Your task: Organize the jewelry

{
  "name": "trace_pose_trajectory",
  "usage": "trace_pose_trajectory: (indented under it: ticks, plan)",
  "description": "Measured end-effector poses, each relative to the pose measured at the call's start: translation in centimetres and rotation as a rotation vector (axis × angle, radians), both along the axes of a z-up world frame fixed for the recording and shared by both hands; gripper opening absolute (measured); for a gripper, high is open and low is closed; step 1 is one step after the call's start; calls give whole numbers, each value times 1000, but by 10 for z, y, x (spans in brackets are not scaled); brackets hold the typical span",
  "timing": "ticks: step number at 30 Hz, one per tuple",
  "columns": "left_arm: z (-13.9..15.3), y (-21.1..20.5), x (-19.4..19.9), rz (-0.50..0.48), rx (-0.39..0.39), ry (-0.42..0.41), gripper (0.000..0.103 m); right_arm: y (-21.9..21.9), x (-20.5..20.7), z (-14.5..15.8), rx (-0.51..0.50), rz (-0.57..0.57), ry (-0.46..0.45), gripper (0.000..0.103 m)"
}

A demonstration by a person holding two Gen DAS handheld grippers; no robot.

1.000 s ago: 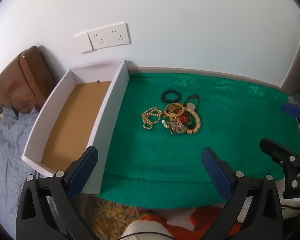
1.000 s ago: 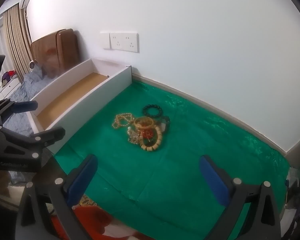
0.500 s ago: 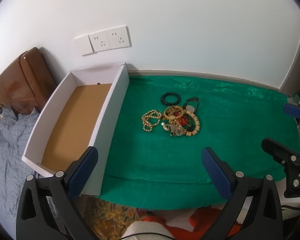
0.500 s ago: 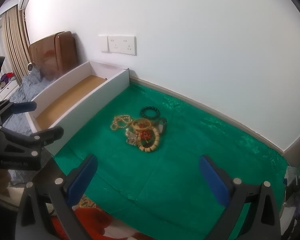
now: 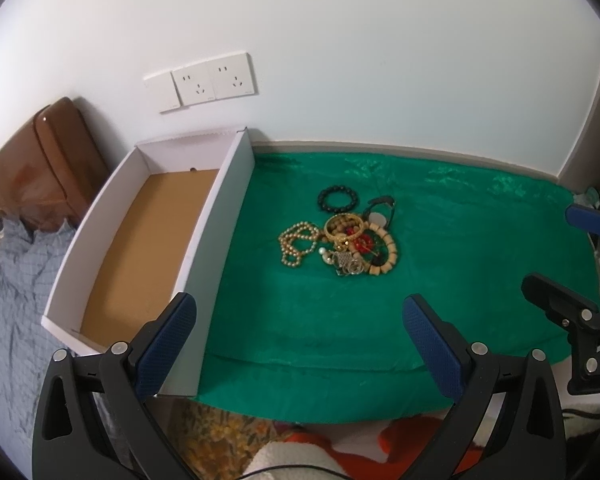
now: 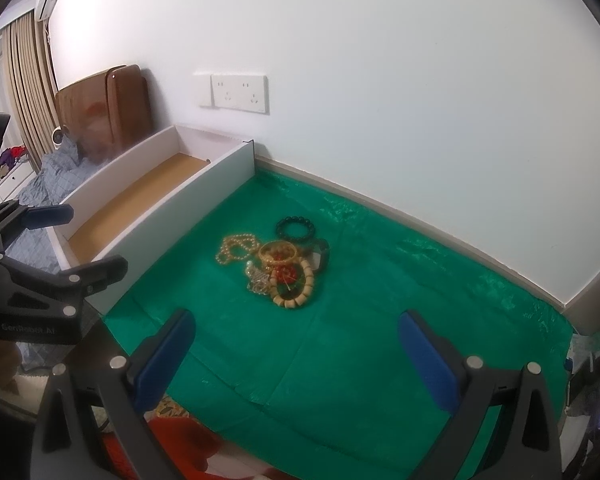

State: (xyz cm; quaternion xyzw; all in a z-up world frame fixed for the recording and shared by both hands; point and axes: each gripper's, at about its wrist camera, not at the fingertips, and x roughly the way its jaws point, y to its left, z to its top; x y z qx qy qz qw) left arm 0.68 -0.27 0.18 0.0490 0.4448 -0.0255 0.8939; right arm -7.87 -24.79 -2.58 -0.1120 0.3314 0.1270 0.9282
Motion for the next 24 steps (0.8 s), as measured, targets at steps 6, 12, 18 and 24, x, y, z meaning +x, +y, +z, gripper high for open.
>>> trace_pose_trajectory:
  ticks: [6, 12, 18, 24]
  plan:
    - [-2, -2, 5, -6, 0, 10, 103, 1, 0, -1, 0, -5, 1, 103]
    - [-3, -1, 6, -4, -1, 13, 103, 1, 1, -1, 0, -6, 1, 103]
    - [-6, 1, 7, -5, -5, 20, 103, 2, 0, 0, -6, -5, -8, 103]
    - [-7, 2, 7, -7, -4, 20, 103, 2, 0, 0, -9, -7, -11, 103]
